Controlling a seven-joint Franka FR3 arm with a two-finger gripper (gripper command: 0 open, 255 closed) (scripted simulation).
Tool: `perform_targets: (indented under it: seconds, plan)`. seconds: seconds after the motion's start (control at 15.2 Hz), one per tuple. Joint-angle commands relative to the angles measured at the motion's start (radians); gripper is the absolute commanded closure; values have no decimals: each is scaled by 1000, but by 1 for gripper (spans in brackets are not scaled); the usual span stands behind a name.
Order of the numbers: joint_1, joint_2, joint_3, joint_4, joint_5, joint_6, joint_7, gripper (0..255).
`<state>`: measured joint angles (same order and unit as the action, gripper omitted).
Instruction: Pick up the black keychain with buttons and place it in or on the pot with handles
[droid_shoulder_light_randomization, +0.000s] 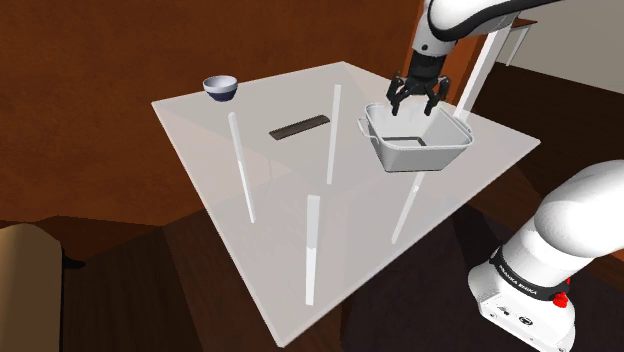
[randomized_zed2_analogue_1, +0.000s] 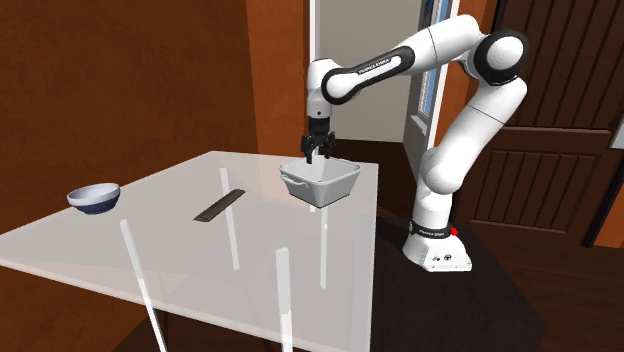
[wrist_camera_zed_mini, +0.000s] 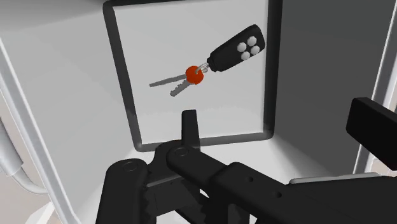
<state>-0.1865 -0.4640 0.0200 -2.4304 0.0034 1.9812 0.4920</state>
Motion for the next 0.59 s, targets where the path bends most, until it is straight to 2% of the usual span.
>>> perform_targets:
  seconds: [0.0,0.07,0.53]
  plan:
    - [0,-16,-1,50,0,-67,-1,0]
    - [0,-20,-1,74,0,-94,-1,0]
    - [0,-20,-1,74,0,-94,-1,0]
